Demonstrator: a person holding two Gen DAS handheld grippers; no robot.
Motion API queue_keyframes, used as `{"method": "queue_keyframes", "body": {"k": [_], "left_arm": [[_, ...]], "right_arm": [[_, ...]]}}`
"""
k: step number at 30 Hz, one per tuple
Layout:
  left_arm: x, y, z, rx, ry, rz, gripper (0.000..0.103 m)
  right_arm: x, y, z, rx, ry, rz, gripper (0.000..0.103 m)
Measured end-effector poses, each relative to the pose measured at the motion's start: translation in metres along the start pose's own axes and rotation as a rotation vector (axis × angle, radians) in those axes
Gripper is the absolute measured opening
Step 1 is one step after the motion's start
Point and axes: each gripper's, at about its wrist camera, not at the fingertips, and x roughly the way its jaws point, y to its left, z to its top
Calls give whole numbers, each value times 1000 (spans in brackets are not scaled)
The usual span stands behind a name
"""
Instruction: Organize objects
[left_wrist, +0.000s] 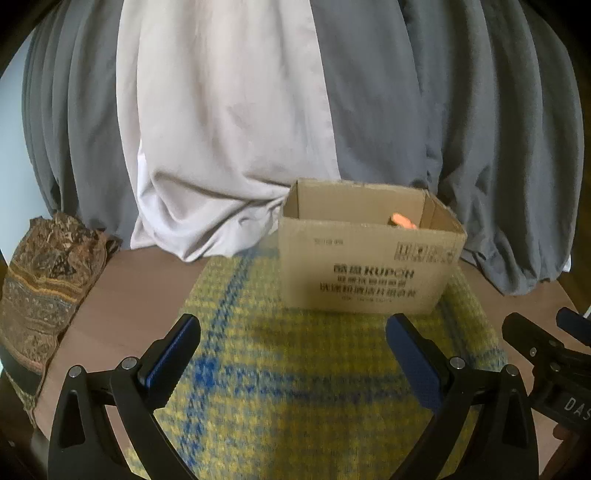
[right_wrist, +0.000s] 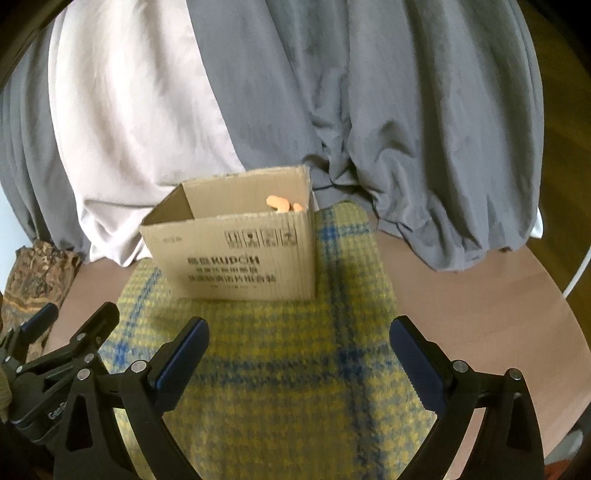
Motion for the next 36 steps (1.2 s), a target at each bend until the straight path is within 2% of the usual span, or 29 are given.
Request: {"method": "queue_keyframes", "body": {"k": [7,14,25,36], "left_arm": [[-8,1,-26,-9,34,-18,103],[-17,3,-50,-6,51,3,102],[-23,9,-92,-44,122,22,103],[-26,19,-120,-54,169,50,102]], "right_arm": [[-5,1,-24,-13,22,-8,98],[-9,-10,-47,16,51,-12,98],[-15,-16,-84,23,87,-52,99],[-17,-18,-104,34,130,-64,98]]}}
